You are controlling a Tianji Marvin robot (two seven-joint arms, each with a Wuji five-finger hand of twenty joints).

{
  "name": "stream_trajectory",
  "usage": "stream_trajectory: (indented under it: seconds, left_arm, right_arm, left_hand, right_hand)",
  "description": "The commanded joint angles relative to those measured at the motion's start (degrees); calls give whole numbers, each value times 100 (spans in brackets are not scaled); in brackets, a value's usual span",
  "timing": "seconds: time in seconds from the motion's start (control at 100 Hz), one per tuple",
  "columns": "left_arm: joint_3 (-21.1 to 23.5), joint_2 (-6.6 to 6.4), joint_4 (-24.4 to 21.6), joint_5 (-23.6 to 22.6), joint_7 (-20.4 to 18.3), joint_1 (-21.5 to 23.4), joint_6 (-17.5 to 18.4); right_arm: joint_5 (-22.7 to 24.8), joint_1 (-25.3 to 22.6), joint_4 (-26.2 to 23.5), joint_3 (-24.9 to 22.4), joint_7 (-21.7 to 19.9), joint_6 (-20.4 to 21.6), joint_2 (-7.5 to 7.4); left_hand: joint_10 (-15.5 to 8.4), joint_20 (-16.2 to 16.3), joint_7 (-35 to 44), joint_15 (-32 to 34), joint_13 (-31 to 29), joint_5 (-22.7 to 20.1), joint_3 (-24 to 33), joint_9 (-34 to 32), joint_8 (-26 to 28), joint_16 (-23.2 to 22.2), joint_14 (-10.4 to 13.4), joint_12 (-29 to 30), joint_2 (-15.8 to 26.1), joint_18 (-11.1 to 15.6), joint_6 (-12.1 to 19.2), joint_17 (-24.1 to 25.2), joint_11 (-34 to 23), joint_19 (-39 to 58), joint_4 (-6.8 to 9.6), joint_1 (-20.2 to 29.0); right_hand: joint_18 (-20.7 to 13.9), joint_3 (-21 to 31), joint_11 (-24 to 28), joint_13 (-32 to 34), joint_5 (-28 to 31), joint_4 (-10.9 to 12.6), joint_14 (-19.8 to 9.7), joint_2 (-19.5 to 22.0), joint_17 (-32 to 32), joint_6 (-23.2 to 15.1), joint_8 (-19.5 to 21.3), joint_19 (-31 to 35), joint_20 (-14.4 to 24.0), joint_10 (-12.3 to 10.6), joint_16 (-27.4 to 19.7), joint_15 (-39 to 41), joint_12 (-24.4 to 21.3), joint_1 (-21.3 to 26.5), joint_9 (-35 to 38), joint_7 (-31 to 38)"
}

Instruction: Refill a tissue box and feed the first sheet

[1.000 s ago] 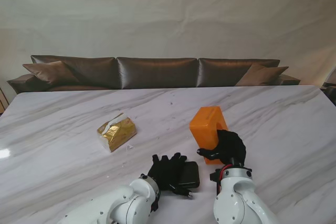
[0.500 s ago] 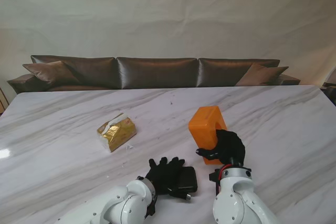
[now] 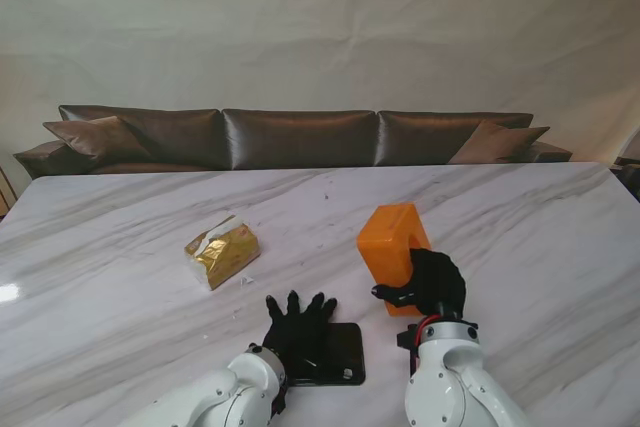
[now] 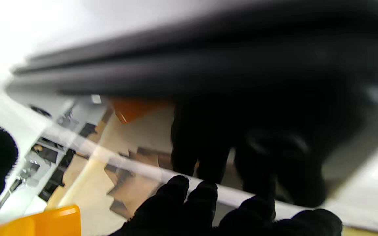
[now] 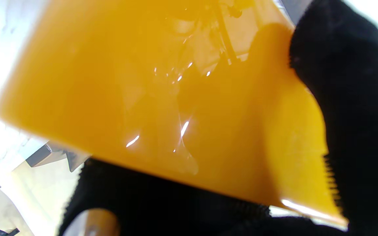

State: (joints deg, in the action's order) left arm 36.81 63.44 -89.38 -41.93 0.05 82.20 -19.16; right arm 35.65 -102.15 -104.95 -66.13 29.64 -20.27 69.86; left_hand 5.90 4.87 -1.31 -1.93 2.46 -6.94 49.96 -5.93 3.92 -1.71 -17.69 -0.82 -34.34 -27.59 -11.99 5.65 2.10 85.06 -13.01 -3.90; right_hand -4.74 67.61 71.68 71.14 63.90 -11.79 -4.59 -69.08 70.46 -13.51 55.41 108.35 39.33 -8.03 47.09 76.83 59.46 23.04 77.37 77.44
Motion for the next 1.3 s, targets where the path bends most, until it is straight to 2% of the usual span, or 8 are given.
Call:
stream_trajectory:
  seconds: [0.0,0.31,0.48,0.62,0.85,0.93,1.02,1.29]
  left_arm:
    - [113,36,-73,-4,70,82,25]
    - [575,220,-426,-130,1100,412,546]
    - [572,420,-241,-197,2083,435,803]
    - [474,547,7,-266,2663,370,884]
    - [419,636,227,-143,2952,355,1070]
    - [415,652,276,-99,3002,356,1184]
    - [390,693,364,-26,3129,353,1329]
    - [273,942,767,108,3949,320,1449]
  right_arm:
    - [-73,37,-55,44,-93,-37,27]
    - [-690,447,60,184,-230,-198,132]
    - [-1367,670,149,305,-239,-205,253]
    - [-2009,742,228,411,-158,-110,373]
    - [-2874,763,254,532,-96,21,508]
    - [-2965,783,305,586,-90,55,525]
    - [-3073,816,384,651,-69,83,553]
    - [-3586,821,452,818,-45,321,616]
  left_hand:
    - [40,-90,-40,-2,-147,-94,-116,131,-104,100,-132,9,85,-401,-34,1,12,-7821,-106,-206]
    - [-8,458,19,70,-196,-77,-216,128,458,-80,102,9,130,-318,-82,-1,11,-6826,-73,4]
    - [56,980,94,490,-372,-73,-1054,132,916,-1256,181,9,468,-130,-203,-261,12,-5654,82,742]
    - [134,1252,283,1229,-630,-89,-1863,41,1556,-1467,138,-533,702,-26,-262,-394,-137,-5086,230,1383]
    - [62,1314,681,1810,-759,-133,-2795,-206,1406,-1650,223,-671,956,23,-112,-407,-484,-4949,420,2013]
    - [15,1337,864,2029,-778,-151,-3086,-345,1457,-1786,274,-755,1137,68,-13,-399,-782,-4905,476,2152]
    - [-55,1396,1178,2178,-896,-166,-5175,-493,1496,-1930,314,-1003,1714,142,50,-428,-1295,-4786,780,3172]
    - [-248,1959,3193,3049,-1582,-110,-5072,-579,2393,-2669,360,-2329,2230,355,312,-719,-3542,-3713,1075,3595]
  right_hand:
    - [-1014,1218,347,416,29,587,412,477,18,472,75,1162,24,335,248,1888,-6,464,534,165]
    - [-1013,1185,330,413,8,575,415,531,14,426,89,1162,17,330,242,1874,-9,443,532,148]
    - [-871,1087,140,411,-13,543,538,620,-33,348,107,1097,-200,343,145,1669,-63,426,528,83]
    - [-517,1027,-220,400,40,417,829,573,-102,187,46,879,-416,453,-45,1297,-205,419,531,-78]
    - [77,951,-714,383,152,191,1220,460,-204,-18,-108,513,-656,636,-334,733,-461,426,532,-316]
    - [310,886,-917,382,164,127,1293,488,-251,-117,-139,291,-767,653,-461,465,-546,407,530,-392]
    - [464,818,-1066,381,137,103,1317,580,-295,-227,-115,94,-869,637,-573,234,-578,375,486,-447]
    - [605,689,-1310,381,-29,106,1328,882,-352,-354,112,-224,-1048,596,-759,-155,-655,252,294,-493]
